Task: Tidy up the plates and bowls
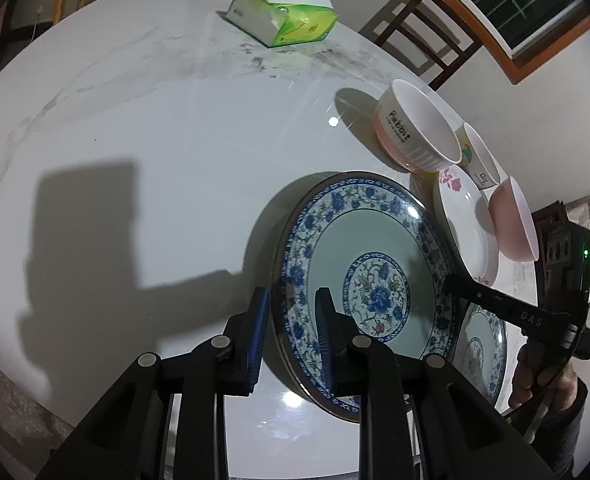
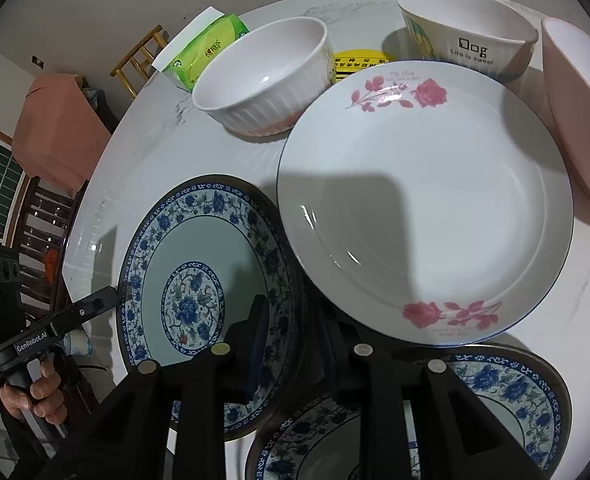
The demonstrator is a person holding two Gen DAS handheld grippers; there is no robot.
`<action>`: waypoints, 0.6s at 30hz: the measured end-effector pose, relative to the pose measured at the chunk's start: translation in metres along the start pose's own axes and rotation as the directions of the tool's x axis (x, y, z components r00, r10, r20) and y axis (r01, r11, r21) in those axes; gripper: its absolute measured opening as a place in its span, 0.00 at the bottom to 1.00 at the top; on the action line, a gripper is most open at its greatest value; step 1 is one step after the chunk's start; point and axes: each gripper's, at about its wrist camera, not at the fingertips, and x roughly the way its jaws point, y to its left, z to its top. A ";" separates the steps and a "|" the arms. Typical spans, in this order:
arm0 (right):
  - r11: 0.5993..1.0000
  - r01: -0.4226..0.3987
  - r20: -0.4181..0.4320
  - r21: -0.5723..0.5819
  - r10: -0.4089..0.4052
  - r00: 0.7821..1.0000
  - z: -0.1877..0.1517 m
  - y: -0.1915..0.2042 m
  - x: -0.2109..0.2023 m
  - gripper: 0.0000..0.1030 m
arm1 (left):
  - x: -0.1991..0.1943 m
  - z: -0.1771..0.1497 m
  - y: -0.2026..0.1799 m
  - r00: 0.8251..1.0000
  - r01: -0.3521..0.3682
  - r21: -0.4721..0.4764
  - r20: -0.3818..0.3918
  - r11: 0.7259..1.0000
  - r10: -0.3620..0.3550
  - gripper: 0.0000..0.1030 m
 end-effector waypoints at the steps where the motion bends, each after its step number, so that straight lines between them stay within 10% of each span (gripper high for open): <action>1: 1.000 -0.002 0.000 -0.001 0.002 1.000 -0.001 0.000 0.000 0.24 | 0.000 0.000 0.002 1.000 -0.001 -0.007 -0.003 1.000 0.001 0.19; 18: 1.000 0.008 -0.008 -0.012 -0.008 1.000 -0.001 0.002 0.012 0.17 | 0.018 0.002 0.006 0.998 0.005 -0.021 -0.055 1.000 -0.006 0.11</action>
